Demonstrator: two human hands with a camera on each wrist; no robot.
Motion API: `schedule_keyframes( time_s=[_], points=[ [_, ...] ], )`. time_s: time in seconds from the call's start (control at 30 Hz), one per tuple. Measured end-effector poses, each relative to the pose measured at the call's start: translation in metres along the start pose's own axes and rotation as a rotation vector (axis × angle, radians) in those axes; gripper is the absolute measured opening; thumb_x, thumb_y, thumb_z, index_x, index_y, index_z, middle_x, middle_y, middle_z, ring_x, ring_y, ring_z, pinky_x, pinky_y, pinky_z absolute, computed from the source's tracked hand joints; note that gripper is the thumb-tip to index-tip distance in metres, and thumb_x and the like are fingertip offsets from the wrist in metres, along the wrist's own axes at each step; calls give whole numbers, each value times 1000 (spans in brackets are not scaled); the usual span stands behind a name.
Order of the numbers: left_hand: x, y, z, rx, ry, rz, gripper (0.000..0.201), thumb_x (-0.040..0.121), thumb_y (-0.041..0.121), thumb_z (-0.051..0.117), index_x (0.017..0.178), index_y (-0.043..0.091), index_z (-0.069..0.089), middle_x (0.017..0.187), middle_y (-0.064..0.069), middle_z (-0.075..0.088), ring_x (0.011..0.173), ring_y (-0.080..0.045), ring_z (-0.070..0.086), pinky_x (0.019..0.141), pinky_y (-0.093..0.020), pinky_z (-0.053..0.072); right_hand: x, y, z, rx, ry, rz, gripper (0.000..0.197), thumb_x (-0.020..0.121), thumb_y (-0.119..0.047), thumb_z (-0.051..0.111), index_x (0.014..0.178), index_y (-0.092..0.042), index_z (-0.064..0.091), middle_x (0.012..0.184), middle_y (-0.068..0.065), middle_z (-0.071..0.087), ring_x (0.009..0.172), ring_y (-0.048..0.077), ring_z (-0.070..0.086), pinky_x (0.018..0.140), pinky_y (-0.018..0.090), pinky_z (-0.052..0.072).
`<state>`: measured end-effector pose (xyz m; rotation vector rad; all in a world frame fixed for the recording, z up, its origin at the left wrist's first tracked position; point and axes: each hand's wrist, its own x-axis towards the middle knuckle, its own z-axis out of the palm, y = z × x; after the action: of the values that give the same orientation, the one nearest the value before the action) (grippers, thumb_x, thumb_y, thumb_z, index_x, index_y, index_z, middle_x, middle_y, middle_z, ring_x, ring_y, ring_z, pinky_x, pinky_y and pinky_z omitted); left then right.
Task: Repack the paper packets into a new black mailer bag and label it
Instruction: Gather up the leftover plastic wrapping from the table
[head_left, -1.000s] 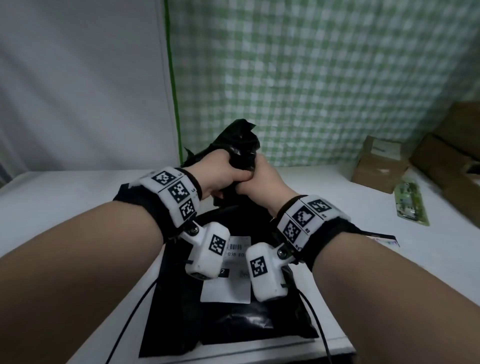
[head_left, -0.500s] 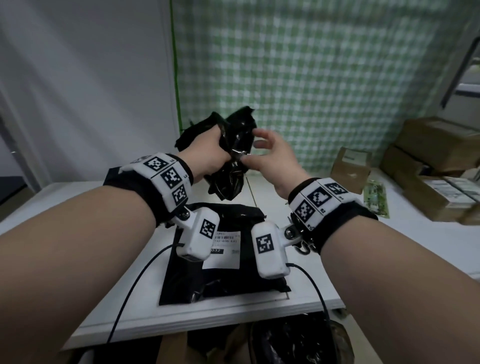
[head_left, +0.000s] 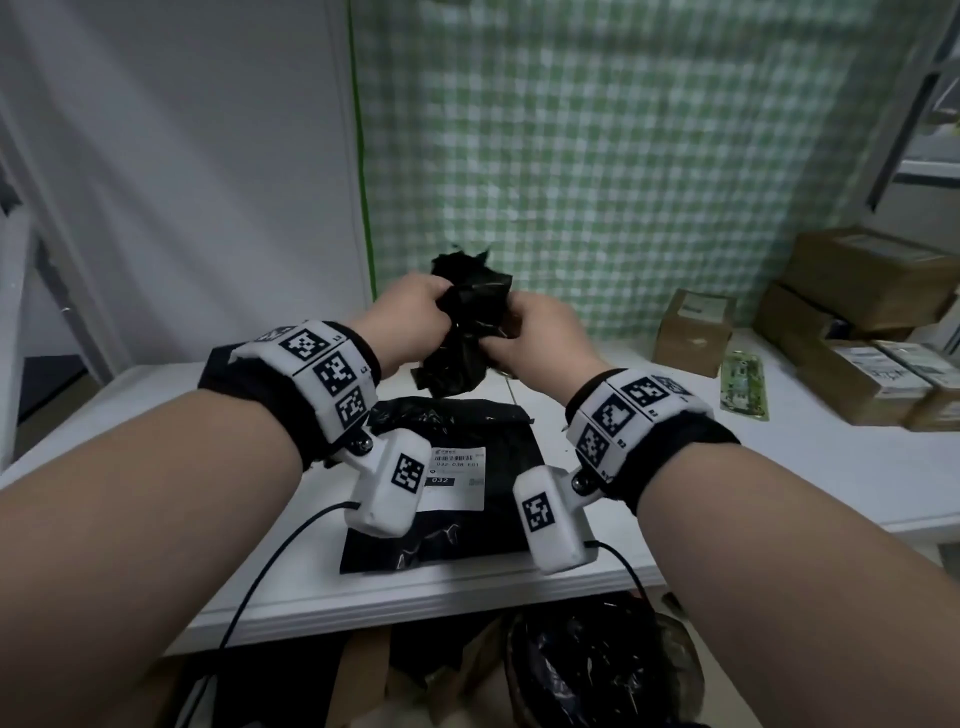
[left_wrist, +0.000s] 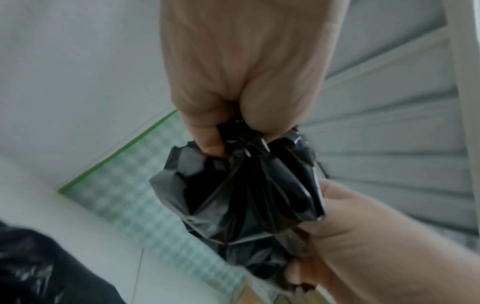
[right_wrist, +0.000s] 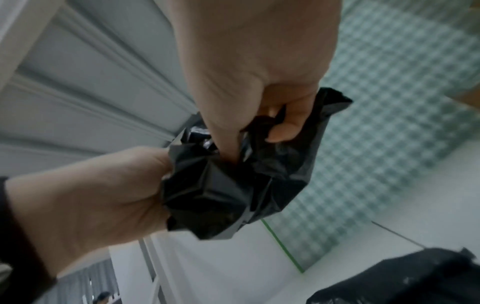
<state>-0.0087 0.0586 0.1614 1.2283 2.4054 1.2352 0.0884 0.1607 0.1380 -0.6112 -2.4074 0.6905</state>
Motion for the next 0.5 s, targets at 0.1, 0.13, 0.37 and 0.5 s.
schedule_keyframes(
  time_s=[0.1, 0.13, 0.37, 0.5],
  points=[
    [-11, -2, 8, -371, 4, -107, 31, 89, -7, 39, 74, 15, 55, 72, -7, 59, 67, -21, 59, 54, -24, 48, -8, 4, 8, 233, 35, 111, 6, 80, -15, 65, 86, -17, 64, 77, 3, 61, 83, 31, 67, 77, 46, 56],
    [-15, -2, 11, -516, -1, -155, 28, 90, -6, 39, 76, 12, 55, 74, -8, 60, 71, -21, 60, 57, -25, 51, -11, 6, 10, 322, 37, 161, 11, 79, -14, 64, 74, -21, 58, 76, 6, 61, 83, 34, 68, 75, 49, 57],
    [-31, -17, 20, -1174, -214, -244, 39, 96, 24, 37, 120, -3, 53, 107, -15, 65, 92, -23, 68, 73, -30, 59, -39, 14, 9, 950, -66, 351, 16, 89, -1, 54, 78, -13, 52, 82, 9, 56, 76, 22, 60, 63, 29, 56],
    [-38, -23, 35, -1225, -160, -268, 32, 99, 21, 39, 113, 0, 59, 105, -19, 69, 94, -27, 69, 80, -35, 59, -61, 19, 9, 1225, -147, 445, 26, 96, -28, 48, 106, -7, 61, 89, 2, 63, 86, 19, 63, 79, 29, 55]
  ],
)
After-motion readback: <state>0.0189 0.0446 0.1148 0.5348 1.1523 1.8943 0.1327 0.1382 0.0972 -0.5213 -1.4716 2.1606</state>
